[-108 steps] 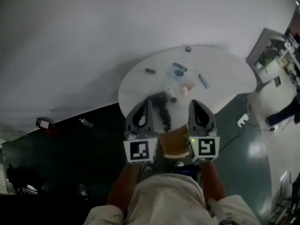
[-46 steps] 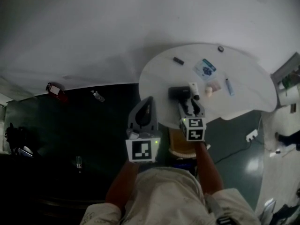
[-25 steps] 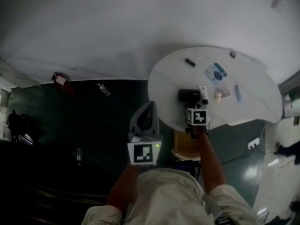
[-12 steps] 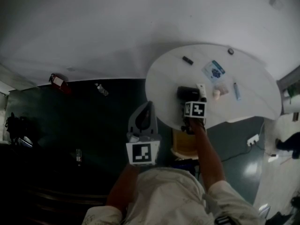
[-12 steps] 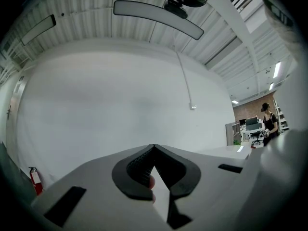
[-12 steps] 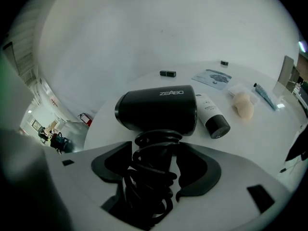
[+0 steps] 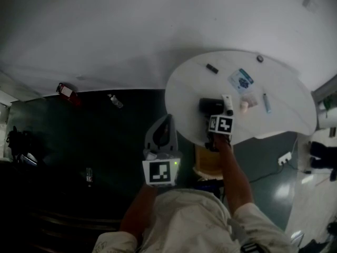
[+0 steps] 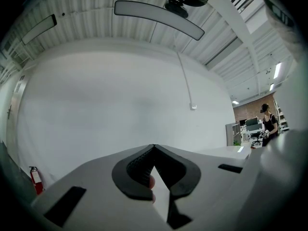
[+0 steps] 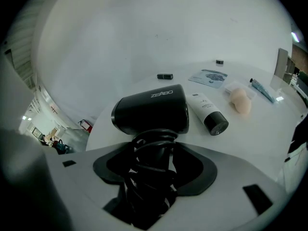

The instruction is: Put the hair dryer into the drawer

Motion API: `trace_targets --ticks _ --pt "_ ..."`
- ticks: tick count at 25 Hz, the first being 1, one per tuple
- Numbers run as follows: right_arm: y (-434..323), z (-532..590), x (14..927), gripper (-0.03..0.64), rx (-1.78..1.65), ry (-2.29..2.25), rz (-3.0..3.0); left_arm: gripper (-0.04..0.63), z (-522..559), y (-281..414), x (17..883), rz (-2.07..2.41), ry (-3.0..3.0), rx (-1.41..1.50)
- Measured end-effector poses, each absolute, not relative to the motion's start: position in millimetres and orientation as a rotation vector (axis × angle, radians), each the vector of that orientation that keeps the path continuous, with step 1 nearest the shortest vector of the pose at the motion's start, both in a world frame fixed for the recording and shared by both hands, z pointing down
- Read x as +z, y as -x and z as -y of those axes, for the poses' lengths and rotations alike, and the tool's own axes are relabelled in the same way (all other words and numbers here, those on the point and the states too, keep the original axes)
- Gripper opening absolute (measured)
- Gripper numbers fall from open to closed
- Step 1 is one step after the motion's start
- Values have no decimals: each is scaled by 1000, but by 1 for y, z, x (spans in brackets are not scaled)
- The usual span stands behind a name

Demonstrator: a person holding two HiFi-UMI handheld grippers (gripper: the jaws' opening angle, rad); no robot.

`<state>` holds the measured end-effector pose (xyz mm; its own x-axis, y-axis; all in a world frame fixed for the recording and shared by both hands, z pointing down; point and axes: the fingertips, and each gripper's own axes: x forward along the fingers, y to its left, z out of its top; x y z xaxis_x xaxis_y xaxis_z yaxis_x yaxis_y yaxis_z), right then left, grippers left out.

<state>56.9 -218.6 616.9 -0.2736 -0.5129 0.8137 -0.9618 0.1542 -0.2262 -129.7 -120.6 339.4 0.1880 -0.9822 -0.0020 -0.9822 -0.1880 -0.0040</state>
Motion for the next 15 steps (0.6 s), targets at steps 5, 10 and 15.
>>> trace_targets --ticks 5,10,15 --pt "-54 216 613 258 956 -1417 1873 2 116 133 341 -2014 2419 1" --pt "-56 200 612 256 923 -1417 1838 2 113 139 342 -2024 2417 0" --pt "-55 199 594 256 842 -1467 1928 2 112 141 345 -2037 2429 0"
